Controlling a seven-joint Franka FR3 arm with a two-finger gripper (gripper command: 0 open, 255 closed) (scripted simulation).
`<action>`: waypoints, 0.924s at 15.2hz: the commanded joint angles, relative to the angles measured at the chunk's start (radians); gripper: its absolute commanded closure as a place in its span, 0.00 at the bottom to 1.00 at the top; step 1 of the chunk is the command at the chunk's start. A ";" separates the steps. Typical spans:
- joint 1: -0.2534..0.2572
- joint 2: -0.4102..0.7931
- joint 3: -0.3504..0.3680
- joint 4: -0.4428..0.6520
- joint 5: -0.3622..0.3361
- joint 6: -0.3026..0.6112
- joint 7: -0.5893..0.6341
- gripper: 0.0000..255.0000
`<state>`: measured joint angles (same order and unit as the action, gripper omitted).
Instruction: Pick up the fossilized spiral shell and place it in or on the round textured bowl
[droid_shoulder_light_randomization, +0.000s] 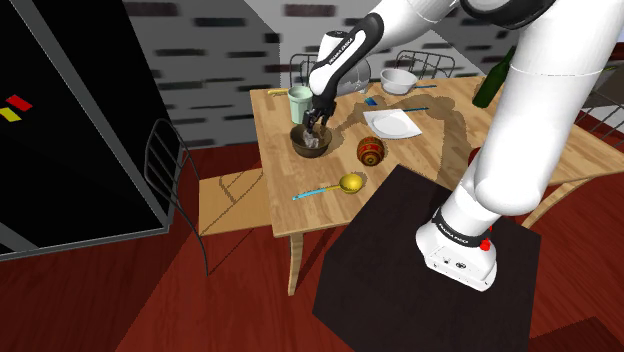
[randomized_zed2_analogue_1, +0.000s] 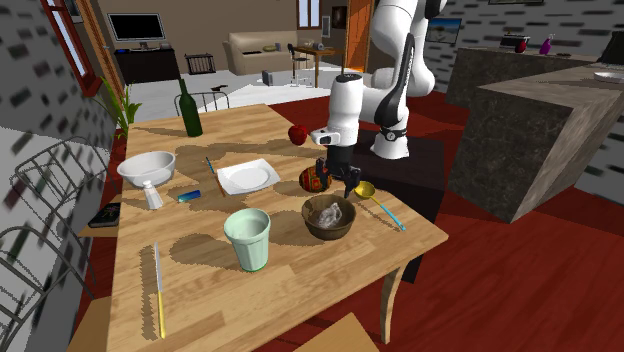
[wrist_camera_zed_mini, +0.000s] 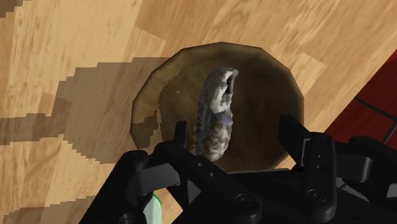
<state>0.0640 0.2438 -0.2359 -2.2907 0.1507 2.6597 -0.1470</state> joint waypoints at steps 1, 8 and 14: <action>0.000 0.000 0.000 0.000 0.000 0.000 0.000 0.00; 0.018 -0.119 -0.026 -0.007 -0.065 -0.108 0.046 0.00; 0.017 -0.120 -0.025 -0.007 -0.066 -0.108 0.046 0.00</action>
<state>0.0806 0.1246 -0.2611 -2.2976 0.0853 2.5526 -0.1007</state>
